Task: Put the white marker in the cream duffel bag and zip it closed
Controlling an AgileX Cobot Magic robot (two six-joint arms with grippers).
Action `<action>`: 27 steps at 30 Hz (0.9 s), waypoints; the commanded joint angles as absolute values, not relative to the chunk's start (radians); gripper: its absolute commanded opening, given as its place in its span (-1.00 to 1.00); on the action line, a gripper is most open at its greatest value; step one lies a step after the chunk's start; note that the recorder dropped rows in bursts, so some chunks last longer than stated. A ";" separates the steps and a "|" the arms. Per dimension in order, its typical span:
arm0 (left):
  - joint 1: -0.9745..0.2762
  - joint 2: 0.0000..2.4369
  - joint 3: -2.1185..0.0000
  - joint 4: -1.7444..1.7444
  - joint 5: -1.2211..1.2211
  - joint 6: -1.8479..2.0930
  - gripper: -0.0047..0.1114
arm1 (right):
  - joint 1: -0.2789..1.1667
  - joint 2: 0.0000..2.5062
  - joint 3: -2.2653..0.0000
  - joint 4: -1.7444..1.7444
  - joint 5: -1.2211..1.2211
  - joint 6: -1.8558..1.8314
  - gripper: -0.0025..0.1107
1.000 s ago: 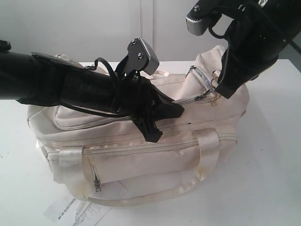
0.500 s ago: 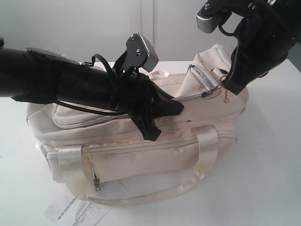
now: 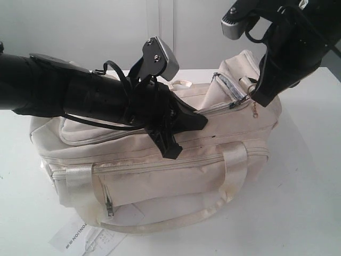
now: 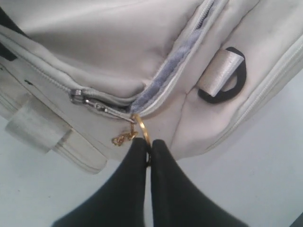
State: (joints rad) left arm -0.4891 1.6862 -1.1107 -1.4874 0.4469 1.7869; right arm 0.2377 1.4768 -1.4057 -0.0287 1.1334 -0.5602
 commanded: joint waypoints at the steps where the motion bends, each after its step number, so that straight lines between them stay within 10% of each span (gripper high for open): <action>1: -0.491 1.675 -1.108 -1.477 0.467 1.775 -0.92 | 0.218 1.498 -1.405 -0.096 1.081 -0.564 -0.96; 27: -0.491 1.675 -1.108 -1.475 0.483 1.775 -0.92 | 0.157 1.537 -1.405 -0.104 0.930 -0.564 -0.96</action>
